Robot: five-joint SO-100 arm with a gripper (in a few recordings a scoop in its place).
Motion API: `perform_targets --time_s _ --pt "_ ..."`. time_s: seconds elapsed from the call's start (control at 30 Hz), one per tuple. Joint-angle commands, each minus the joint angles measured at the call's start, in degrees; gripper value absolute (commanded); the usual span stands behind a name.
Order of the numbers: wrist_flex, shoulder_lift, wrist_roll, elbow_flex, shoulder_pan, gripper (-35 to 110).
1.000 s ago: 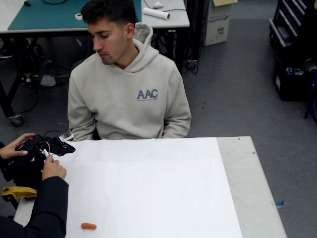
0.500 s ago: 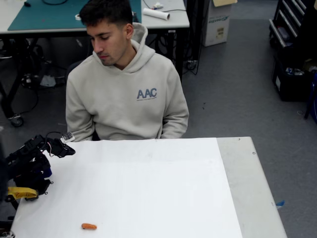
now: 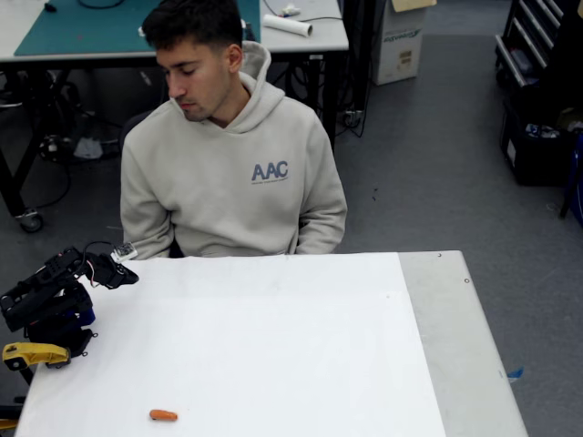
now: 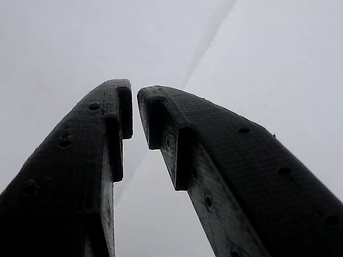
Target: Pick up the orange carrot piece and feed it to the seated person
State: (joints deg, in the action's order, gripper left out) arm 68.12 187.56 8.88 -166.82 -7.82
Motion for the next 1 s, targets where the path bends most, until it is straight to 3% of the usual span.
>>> perform_targets --time_s 0.0,0.97 --pt "0.2 0.9 0.9 0.2 -0.5 -3" --pt "0.2 1.0 0.8 0.2 0.2 -3"
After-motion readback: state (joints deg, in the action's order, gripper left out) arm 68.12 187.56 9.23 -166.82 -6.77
